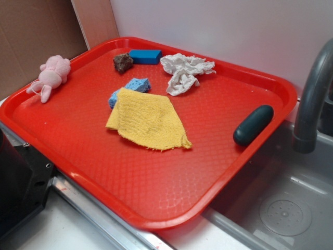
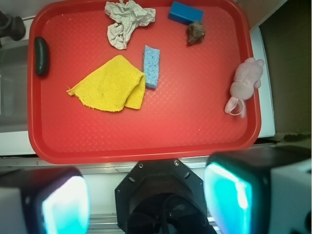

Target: Grab the white paper.

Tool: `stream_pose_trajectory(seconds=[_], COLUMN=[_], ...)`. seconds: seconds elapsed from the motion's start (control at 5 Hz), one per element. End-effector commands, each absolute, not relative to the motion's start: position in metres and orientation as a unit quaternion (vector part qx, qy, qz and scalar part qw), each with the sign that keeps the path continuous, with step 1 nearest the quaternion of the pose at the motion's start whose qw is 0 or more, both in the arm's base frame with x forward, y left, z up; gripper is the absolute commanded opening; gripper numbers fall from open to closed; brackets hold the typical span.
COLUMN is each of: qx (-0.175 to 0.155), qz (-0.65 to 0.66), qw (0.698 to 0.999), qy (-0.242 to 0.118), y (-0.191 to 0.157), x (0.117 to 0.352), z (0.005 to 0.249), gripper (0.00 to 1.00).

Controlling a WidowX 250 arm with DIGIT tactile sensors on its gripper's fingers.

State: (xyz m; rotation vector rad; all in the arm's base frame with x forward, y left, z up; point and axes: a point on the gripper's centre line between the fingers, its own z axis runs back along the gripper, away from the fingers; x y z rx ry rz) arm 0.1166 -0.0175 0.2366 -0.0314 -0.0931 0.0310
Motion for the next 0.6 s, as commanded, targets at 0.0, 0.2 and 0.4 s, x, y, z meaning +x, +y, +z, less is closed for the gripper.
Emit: stream_pose_trajectory(seconds=[0.0, 0.2, 0.4], qx=[-0.016, 0.005, -0.022], qz=[0.015, 0.021, 0.006], qw=[0.999, 0.995, 0.991], qy=[-0.047, -0.094, -0.129], y=[-0.017, 0.008, 0.01], x=[0.117, 0.161, 0.208], z=[0.237, 0.187, 0.163], gripper=[1.0, 1.0, 1.0])
